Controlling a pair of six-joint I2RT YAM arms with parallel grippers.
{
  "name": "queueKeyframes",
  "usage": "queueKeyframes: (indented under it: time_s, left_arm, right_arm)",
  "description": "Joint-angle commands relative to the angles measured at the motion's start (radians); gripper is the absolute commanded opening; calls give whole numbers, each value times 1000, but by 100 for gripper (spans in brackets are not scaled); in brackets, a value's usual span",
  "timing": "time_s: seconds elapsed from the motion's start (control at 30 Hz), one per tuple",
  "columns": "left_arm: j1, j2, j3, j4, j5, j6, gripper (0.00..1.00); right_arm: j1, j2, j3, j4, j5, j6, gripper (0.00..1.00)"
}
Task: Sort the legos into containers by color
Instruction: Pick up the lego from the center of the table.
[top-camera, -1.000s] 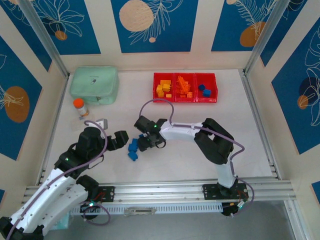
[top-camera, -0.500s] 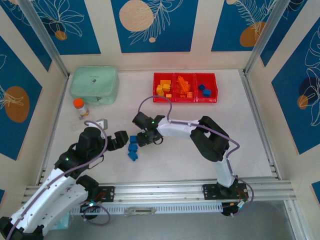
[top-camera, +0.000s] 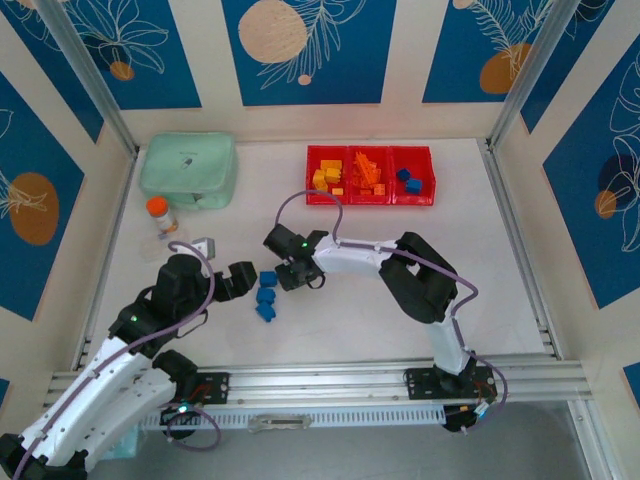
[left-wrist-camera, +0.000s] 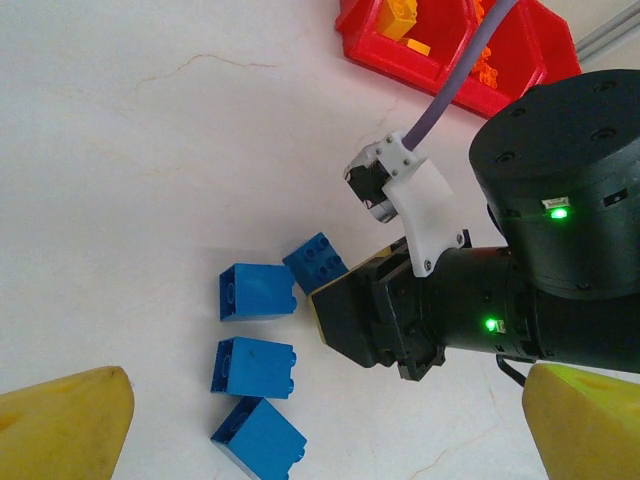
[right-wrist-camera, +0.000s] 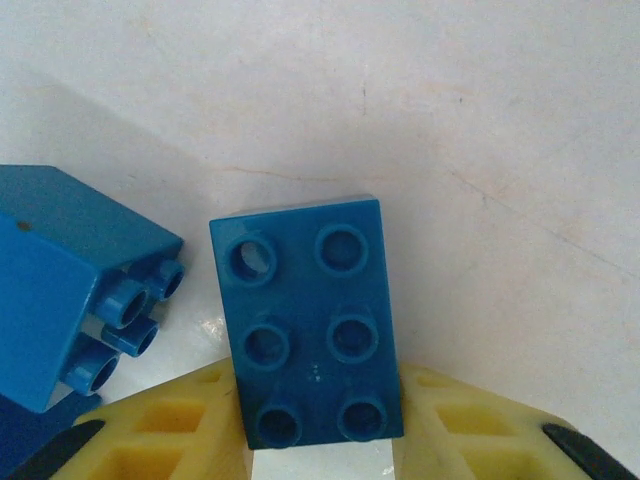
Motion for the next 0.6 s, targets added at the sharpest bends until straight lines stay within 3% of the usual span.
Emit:
queueKeyframes:
  time_s: [0.0, 0.37, 0.57]
  left_arm:
    - [11, -2, 5, 3, -13, -4, 99]
    - [11, 50, 46, 34, 59, 17, 99]
    - [9, 139, 67, 111, 132, 31, 99]
  right_arm:
    - [-7, 19, 22, 2, 27, -12, 34]
    - [-57, -154, -116, 7, 0, 23, 32]
    - [-150, -317, -245, -1, -8, 54, 32]
